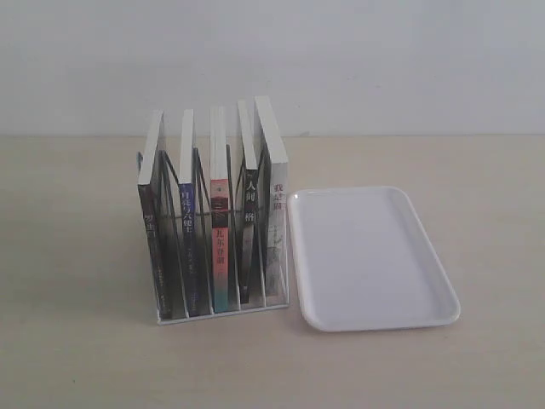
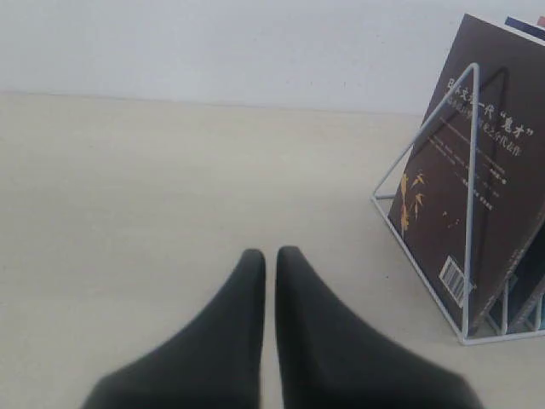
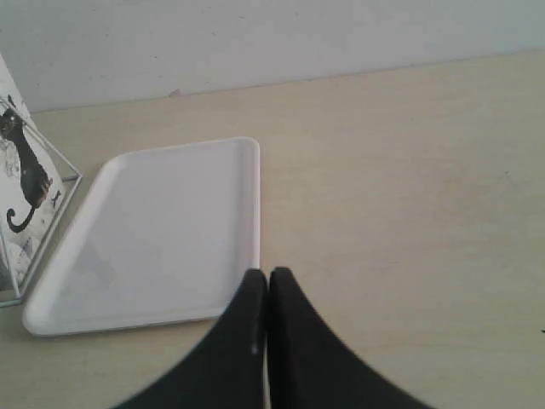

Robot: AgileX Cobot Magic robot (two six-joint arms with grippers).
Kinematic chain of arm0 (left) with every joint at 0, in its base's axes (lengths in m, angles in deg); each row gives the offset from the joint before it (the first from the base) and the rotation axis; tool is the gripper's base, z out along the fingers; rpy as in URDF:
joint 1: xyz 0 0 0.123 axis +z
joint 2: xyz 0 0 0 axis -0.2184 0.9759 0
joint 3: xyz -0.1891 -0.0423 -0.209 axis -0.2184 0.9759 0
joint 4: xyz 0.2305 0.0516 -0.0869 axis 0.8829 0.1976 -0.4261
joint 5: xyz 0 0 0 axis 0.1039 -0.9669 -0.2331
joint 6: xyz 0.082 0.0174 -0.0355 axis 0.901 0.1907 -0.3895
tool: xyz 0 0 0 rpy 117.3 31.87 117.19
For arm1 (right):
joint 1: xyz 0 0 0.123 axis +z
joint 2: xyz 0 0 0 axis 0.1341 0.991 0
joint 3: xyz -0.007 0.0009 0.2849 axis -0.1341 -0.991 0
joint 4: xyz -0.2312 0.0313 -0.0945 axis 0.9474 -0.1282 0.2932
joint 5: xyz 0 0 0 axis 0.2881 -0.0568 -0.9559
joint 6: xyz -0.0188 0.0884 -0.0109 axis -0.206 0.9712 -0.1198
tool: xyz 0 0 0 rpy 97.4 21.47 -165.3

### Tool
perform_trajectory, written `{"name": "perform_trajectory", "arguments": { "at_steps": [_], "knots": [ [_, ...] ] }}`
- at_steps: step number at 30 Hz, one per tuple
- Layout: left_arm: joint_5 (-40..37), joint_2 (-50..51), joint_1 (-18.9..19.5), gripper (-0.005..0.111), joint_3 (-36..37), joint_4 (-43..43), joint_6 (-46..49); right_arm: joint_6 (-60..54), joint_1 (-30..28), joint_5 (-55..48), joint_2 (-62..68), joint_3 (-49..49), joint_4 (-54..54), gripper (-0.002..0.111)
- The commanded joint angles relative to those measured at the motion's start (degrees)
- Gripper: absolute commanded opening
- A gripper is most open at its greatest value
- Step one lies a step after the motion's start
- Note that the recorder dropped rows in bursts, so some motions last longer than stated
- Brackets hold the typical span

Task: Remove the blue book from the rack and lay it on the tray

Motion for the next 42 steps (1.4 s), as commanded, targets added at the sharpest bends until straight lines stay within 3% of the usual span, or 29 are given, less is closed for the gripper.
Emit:
{"name": "perform_trajectory", "arguments": {
  "at_steps": [1,21,27,31,35,39,42],
  "knots": [
    [0.5,-0.2,0.2,0.005,0.2,0.0,-0.4,-0.1,0.2,0.0,-0.3,0.0,0.2,0.000],
    [0.5,-0.2,0.2,0.005,0.2,0.0,-0.4,-1.8,0.2,1.6,-0.3,0.0,1.3,0.000],
    [0.5,-0.2,0.2,0.005,0.2,0.0,-0.4,-9.7,0.2,15.2,-0.3,0.0,5.5,0.000],
    [0.5,-0.2,0.2,0.005,0.2,0.0,-0.4,-5.3,0.5,43.4,-0.3,0.0,5.4,0.000],
    [0.5,-0.2,0.2,0.005,0.2,0.0,-0.4,3.4,0.5,56.4,-0.3,0.4,5.7,0.000],
    [0.5,-0.2,0.2,0.005,0.2,0.0,-0.4,4.3,0.5,51.8,4.3,15.0,6.5,0.000],
    [0.5,-0.2,0.2,0.005,0.2,0.0,-0.4,13.8,0.5,40.8,14.8,29.6,16.4,0.000]
  ]
}}
